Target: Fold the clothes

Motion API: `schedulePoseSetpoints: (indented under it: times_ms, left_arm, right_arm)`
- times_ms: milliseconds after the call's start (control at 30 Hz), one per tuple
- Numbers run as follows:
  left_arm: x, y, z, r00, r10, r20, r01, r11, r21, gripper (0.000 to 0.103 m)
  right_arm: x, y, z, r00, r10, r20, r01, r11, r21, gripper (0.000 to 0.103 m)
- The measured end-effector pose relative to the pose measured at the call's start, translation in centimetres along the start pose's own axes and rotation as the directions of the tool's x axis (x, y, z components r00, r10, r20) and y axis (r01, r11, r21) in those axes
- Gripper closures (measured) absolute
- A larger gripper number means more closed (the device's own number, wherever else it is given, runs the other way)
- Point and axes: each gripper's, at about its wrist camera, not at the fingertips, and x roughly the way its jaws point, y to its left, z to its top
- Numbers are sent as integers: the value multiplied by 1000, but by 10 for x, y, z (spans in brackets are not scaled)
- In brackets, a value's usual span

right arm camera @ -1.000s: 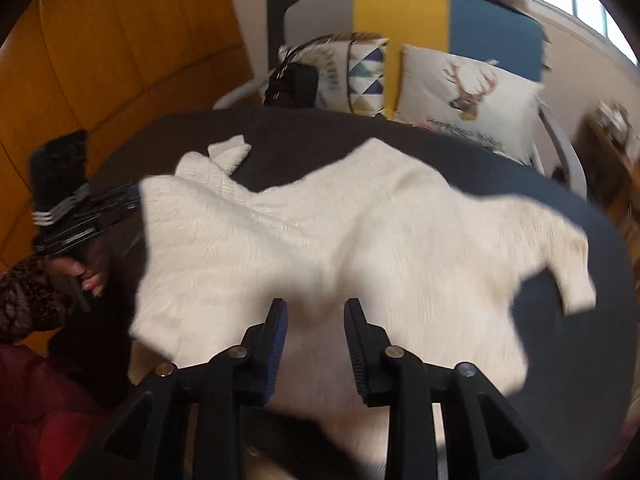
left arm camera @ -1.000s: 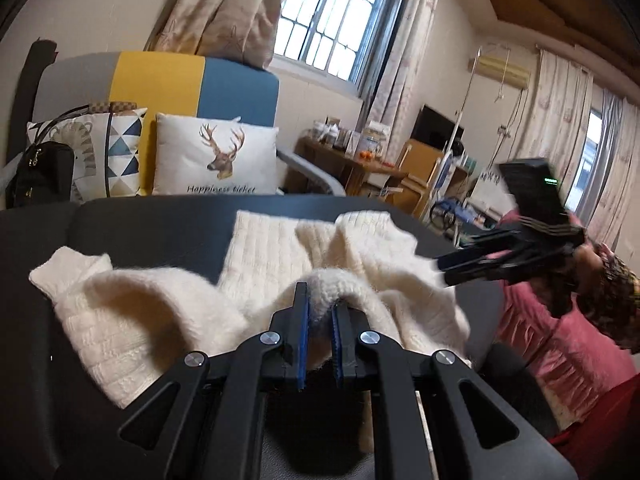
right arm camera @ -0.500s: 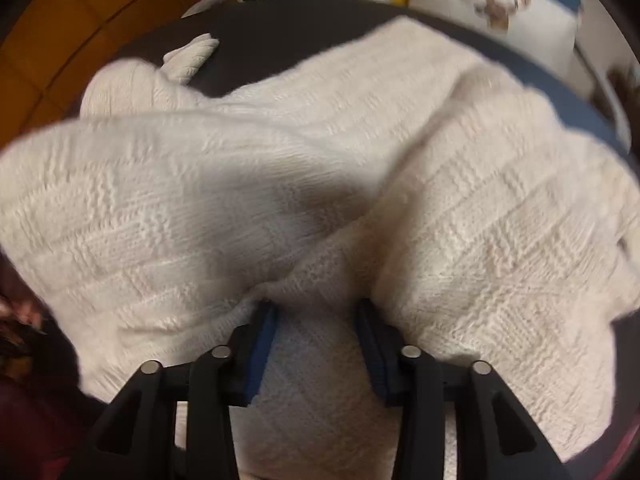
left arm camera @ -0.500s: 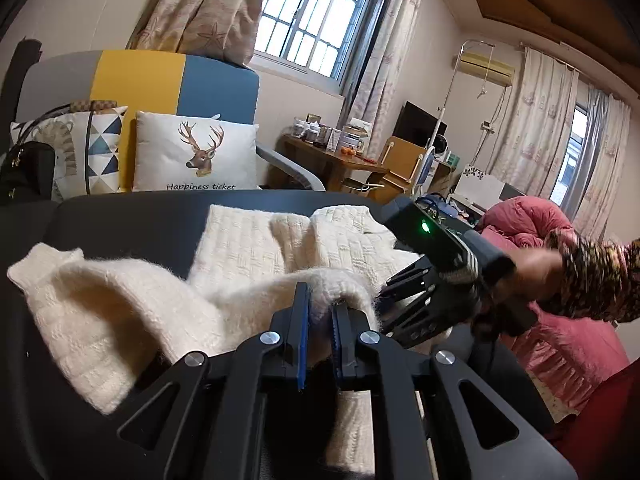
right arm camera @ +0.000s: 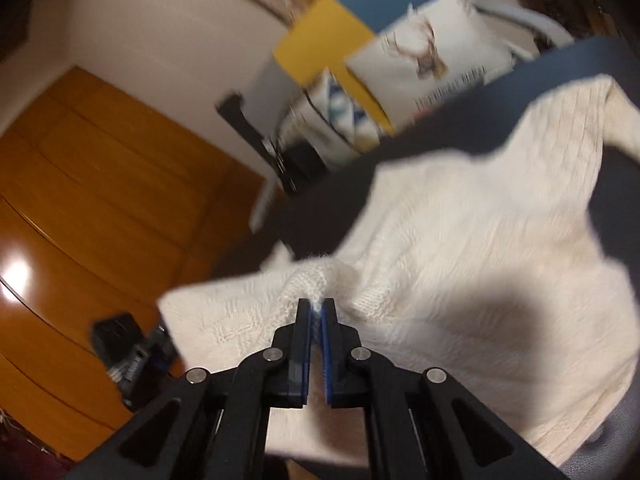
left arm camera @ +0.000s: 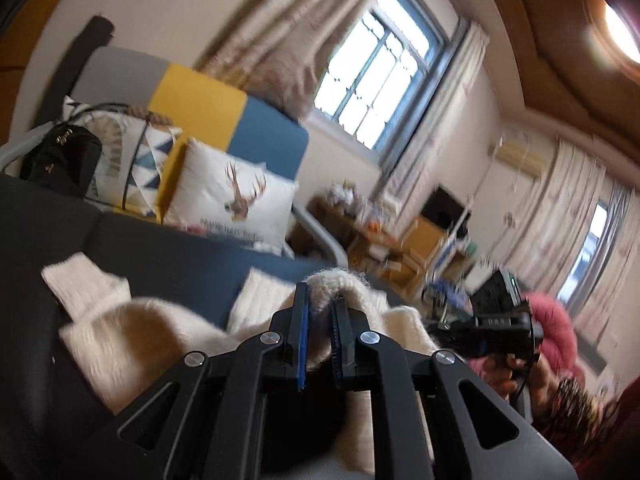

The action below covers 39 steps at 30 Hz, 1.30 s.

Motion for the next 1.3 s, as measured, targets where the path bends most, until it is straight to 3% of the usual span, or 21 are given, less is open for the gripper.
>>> schedulePoseSetpoints:
  times_ms: [133,200,400,567,600,700,800,833,967,1067,1133,1200,1300]
  left_arm:
    - [-21,-6,13,997,28,71,-31,999,37,94]
    - [-30,-7,11,996,45,79,-48,998,32,94]
    - [-30,-5,-20,999,55,0,-55,998,-18,94]
    - [-29,-8,-41,998,41,-56,-42,999,-16,94]
    - [-30,-10,-43,997,38,-60,-39,999,-14,94]
    - [-30,-14,-45,997,38,-65,-39,999,-3,94]
    - [-31,-16,-44,997,42,-63,-42,999,-3,94]
    - [-31,-16,-44,997,40,-61,-40,999,-4,94]
    - [-32,-21,-44,997,40,-60,-39,999,9,94]
    - [-31,-26,-45,997,43,-68,-40,998,37,94]
    - [-31,-29,-46,996,48,-73,-43,997,58,94]
    - [-31,-31,-46,996,52,-75,-46,996,75,94]
    - [-31,-30,-46,995,58,-76,-52,995,80,93]
  right_arm:
    - [-11,14,4,997,-59,40,61,996,-60,100]
    - [-11,7,-7,994,-110,18,111,993,-44,100]
    - [17,-50,-66,962,-239,-134,255,960,119,99]
    - [12,-61,-92,938,-283,-200,306,947,95,89]
    - [9,-54,-90,932,-310,-189,325,944,55,77]
    - [-1,-24,-78,908,-399,-125,387,916,-108,76]
    - [-2,12,-65,883,-467,-53,434,853,-288,74]
    - [-1,19,-60,886,-462,-48,426,849,-312,73]
    - [-1,19,-30,923,-377,-72,358,914,-189,72]
    - [1,19,-21,905,-420,-61,408,900,-152,71]
    - [8,24,-21,872,-487,-57,470,864,-182,71]
    - [28,32,-24,839,-544,-20,512,801,-310,71]
    - [40,47,-44,785,-617,57,530,620,-578,71]
